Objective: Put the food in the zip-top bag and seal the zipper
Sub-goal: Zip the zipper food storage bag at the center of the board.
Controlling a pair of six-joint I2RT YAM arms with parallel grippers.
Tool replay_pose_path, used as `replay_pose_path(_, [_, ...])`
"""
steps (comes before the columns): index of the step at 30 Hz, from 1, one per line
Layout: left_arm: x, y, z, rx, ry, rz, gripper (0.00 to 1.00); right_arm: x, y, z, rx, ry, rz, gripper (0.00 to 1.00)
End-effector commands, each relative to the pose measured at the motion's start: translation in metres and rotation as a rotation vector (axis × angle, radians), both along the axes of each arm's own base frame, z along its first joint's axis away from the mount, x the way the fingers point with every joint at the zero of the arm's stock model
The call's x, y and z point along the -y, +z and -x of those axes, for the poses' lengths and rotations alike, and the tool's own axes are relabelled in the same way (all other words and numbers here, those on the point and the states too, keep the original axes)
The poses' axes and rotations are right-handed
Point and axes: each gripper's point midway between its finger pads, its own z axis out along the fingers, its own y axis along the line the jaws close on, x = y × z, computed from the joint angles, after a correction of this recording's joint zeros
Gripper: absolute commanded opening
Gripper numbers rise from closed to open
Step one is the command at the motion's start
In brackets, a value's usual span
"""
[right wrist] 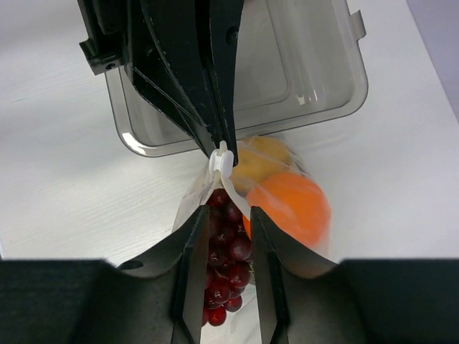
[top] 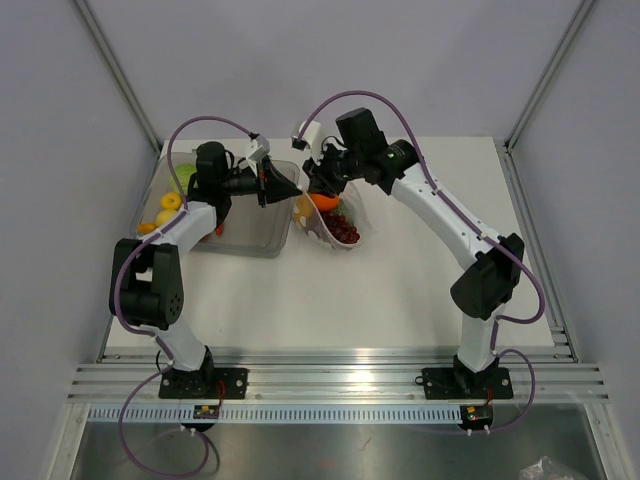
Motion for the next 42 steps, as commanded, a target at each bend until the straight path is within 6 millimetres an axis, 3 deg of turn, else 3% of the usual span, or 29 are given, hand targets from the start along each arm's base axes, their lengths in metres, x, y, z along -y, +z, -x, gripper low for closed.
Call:
replay_pose_path(1, [0.001, 0.018, -0.001, 0.062, -0.034, 0.019, 0.0, 0.004, 0.042, -0.004, 0.098, 0.009, -0.026, 0.4])
replay_pose_path(3, [0.0, 0.02, -0.003, 0.062, -0.023, 0.02, 0.0, -0.003, 0.037, -0.003, 0.068, 0.026, -0.022, 0.45])
replay_pose_path(9, [0.0, 0.022, -0.005, 0.049, -0.007, 0.016, 0.0, -0.02, 0.031, 0.006, 0.062, 0.077, -0.022, 0.46])
replay_pose_path(19, [-0.001, 0.026, -0.008, 0.032, 0.011, 0.009, 0.0, -0.026, 0.01, 0.009, 0.028, 0.064, 0.018, 0.54])
replay_pose_path(26, [-0.001, 0.029, -0.006, 0.038, 0.008, 0.01, 0.0, -0.029, 0.004, 0.003, 0.026, 0.036, 0.024, 0.44])
replay_pose_path(30, [-0.001, 0.029, -0.004, 0.041, 0.003, 0.011, 0.0, -0.032, 0.0, 0.0, 0.022, 0.031, 0.022, 0.34])
replay_pose_path(32, [-0.001, 0.029, -0.004, 0.04, 0.0, 0.011, 0.0, -0.033, 0.001, -0.002, 0.024, 0.026, 0.015, 0.24])
replay_pose_path(42, [-0.001, 0.028, 0.001, 0.041, -0.013, 0.01, 0.0, -0.037, -0.003, -0.008, 0.025, 0.0, 0.005, 0.14])
